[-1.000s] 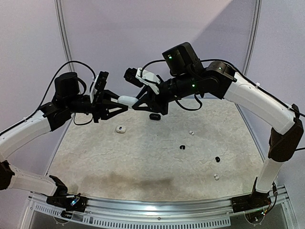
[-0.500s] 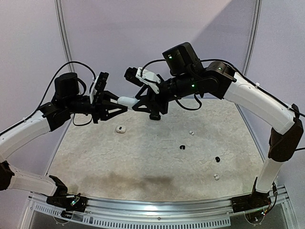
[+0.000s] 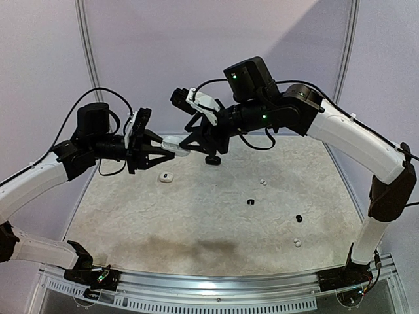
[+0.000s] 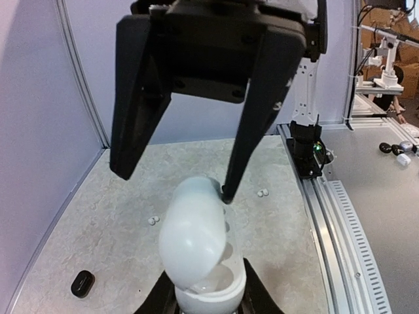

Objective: Insert the wireless bluetooth earbuds into the charging case

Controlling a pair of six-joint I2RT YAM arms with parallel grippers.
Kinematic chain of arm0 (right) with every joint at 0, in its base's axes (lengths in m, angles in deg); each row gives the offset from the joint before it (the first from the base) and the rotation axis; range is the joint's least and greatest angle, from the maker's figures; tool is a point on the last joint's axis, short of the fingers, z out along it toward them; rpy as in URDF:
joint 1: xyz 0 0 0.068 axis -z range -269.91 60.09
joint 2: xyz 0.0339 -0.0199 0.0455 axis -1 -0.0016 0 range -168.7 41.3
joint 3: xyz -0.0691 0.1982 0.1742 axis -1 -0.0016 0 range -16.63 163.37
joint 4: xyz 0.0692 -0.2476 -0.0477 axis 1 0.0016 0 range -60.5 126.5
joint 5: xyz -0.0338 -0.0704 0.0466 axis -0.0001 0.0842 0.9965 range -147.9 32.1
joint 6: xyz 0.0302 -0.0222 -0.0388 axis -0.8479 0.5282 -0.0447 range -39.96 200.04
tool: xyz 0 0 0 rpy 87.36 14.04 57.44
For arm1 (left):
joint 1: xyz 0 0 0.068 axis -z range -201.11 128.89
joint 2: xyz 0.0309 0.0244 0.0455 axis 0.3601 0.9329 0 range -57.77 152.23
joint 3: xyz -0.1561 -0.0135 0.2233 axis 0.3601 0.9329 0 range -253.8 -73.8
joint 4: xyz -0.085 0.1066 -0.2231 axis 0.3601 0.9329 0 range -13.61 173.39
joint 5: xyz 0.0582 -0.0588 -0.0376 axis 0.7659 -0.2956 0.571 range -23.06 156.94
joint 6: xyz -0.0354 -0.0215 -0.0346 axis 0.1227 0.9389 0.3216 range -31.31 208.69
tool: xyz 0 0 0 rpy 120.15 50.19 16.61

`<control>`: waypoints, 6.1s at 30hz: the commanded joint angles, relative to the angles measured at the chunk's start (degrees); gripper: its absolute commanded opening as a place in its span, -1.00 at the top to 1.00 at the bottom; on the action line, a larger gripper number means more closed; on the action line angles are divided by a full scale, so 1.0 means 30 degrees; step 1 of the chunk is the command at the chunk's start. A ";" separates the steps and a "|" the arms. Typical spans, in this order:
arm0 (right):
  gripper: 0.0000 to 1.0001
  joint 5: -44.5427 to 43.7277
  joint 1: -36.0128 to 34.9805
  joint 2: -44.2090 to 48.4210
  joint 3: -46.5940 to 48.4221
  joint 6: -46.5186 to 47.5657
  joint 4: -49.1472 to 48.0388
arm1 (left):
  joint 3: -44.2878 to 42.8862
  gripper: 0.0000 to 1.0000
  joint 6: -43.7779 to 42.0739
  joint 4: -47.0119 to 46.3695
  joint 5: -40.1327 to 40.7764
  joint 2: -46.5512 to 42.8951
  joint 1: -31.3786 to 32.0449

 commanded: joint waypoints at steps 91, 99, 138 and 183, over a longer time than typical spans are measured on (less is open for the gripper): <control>0.50 -0.3085 0.6944 0.7120 -2.5374 -2.0195 0.2583 | 0.5231 1.00 0.7416 -0.9199 0.1863 0.0164 0.0346; 0.51 -0.0955 0.6934 0.8000 -2.5806 -2.0306 0.2072 | 0.5198 1.00 0.7136 -0.9148 0.1868 0.0256 0.0345; 1.00 0.1108 0.6154 1.0406 -2.0139 -1.6935 0.0235 | 0.5776 1.00 0.5389 -1.0471 0.0719 0.0422 0.0345; 1.00 -0.1186 -0.3464 0.0062 -0.0521 0.0124 0.3350 | 0.6846 1.00 0.1506 -0.7790 -0.1985 -0.0104 0.2122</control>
